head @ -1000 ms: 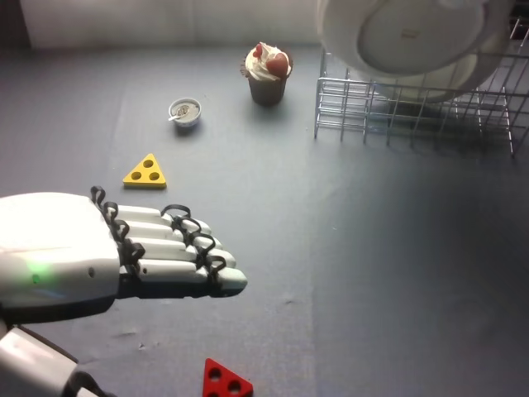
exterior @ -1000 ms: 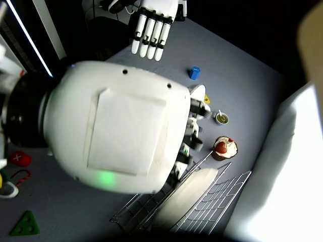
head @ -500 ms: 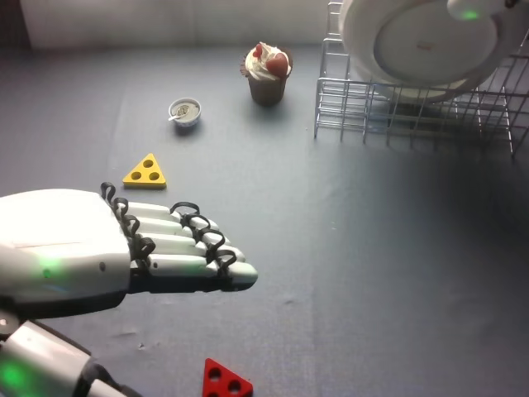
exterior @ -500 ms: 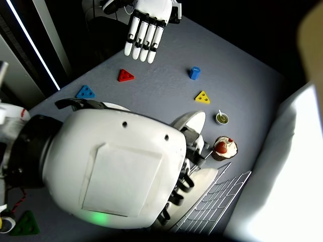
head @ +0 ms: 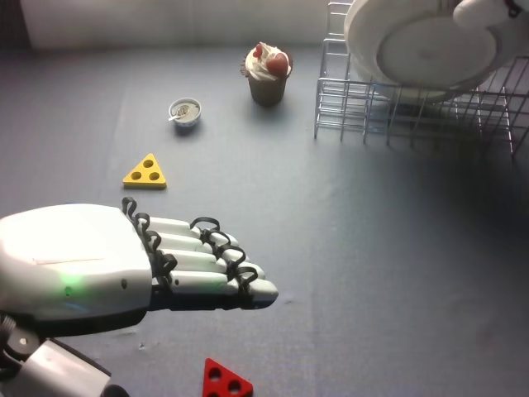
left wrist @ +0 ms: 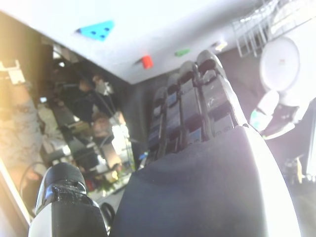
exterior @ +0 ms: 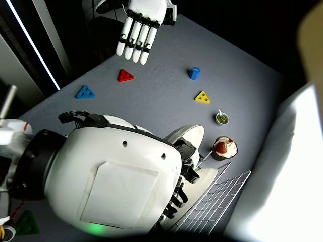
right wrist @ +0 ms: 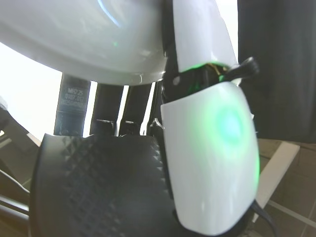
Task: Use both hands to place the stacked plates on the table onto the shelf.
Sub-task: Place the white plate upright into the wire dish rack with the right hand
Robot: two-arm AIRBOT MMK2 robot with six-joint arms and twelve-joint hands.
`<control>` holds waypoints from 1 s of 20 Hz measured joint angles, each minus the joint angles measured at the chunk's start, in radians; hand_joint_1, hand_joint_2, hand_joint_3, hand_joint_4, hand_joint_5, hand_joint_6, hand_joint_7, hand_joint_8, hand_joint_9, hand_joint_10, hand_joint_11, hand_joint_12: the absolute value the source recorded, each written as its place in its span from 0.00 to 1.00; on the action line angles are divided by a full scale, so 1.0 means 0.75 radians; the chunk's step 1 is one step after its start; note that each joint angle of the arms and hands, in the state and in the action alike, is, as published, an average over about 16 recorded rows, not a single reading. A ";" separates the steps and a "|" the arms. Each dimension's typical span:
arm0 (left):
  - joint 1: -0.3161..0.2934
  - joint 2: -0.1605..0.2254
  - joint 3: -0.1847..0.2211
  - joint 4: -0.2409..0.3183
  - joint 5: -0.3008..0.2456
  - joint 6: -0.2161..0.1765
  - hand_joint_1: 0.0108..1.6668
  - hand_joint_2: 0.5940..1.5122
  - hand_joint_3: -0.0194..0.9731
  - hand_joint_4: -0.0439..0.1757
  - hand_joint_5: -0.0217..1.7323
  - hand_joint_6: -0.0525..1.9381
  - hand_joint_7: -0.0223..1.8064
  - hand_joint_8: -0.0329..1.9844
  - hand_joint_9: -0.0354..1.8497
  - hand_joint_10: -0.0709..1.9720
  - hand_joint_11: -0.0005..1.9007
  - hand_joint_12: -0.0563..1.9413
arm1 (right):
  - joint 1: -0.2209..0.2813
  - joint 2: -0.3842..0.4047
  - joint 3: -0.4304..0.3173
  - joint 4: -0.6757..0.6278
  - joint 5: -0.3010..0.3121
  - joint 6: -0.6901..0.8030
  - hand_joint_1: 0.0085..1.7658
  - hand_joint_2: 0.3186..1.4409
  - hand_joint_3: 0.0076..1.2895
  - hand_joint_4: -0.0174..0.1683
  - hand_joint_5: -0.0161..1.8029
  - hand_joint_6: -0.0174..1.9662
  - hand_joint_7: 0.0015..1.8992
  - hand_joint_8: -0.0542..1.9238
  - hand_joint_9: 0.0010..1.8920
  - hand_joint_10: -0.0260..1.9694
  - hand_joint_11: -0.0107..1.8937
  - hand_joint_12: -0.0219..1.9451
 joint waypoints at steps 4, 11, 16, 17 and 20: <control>-0.001 -0.001 0.000 -0.001 -0.009 0.000 0.05 0.41 0.01 0.19 0.09 0.03 0.11 0.02 0.12 0.04 0.10 0.04 | -0.023 -0.006 0.013 0.005 0.002 0.005 0.83 0.55 0.01 0.06 0.55 0.40 0.64 0.25 0.63 0.30 0.57 0.47; -0.004 0.000 0.019 -0.002 -0.033 0.000 0.05 0.41 0.01 0.19 0.09 0.03 0.11 0.02 0.12 0.04 0.10 0.04 | -0.063 -0.025 0.047 0.016 0.007 0.018 0.82 0.56 0.00 0.06 0.56 0.38 0.65 0.23 0.64 0.30 0.63 0.27; -0.008 0.000 0.030 -0.002 -0.048 0.000 0.05 0.40 0.01 0.19 0.09 0.03 0.11 0.02 0.12 0.04 0.10 0.04 | -0.088 -0.044 0.078 0.022 0.012 0.028 0.82 0.56 0.00 0.07 0.56 0.37 0.66 0.23 0.64 0.29 0.66 0.15; -0.009 0.000 0.031 -0.002 -0.050 0.000 0.05 0.40 0.01 0.19 0.09 0.03 0.11 0.02 0.12 0.04 0.10 0.04 | -0.092 -0.048 0.084 0.023 0.013 0.030 0.82 0.56 0.00 0.07 0.56 0.38 0.66 0.24 0.64 0.28 0.67 0.14; -0.011 0.001 0.029 -0.001 -0.054 0.000 0.06 0.40 0.01 0.19 0.09 0.03 0.10 0.02 0.11 0.04 0.09 0.04 | -0.105 -0.059 0.099 0.023 0.015 0.034 0.80 0.58 0.00 0.07 0.55 0.40 0.63 0.24 0.63 0.24 0.66 0.13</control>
